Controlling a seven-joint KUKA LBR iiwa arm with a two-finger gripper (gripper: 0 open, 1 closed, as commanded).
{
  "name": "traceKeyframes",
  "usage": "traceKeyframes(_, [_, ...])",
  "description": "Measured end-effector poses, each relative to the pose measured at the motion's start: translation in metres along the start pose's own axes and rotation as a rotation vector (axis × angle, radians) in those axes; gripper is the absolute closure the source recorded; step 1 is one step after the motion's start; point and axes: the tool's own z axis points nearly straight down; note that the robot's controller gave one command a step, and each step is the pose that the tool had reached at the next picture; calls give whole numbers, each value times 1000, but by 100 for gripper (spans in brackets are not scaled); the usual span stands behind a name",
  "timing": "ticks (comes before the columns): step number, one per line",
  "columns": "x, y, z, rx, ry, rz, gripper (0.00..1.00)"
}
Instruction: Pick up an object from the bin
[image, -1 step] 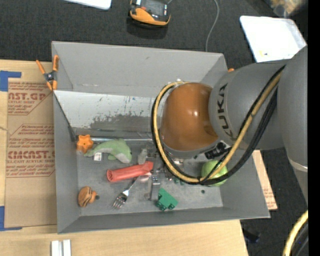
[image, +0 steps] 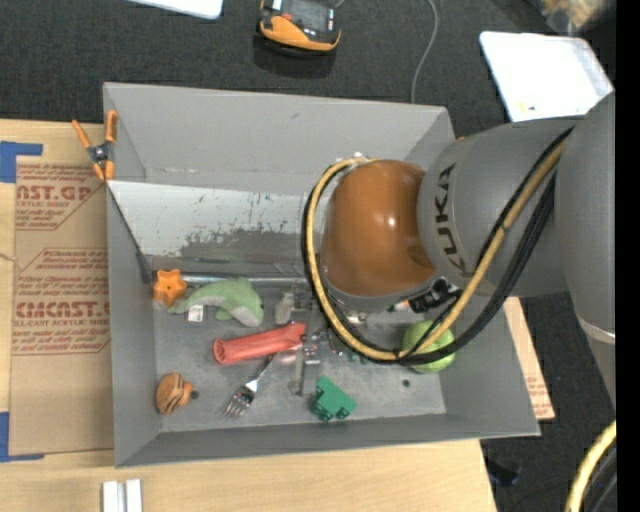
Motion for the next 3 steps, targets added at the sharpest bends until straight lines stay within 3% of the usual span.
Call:
traceKeyframes(1, [-24,5,12,1,-1,-52,0])
traceKeyframes(2, [-48,5,4,0,-3,-121,0])
traceKeyframes(3, [-63,3,78,0,-4,-194,0])
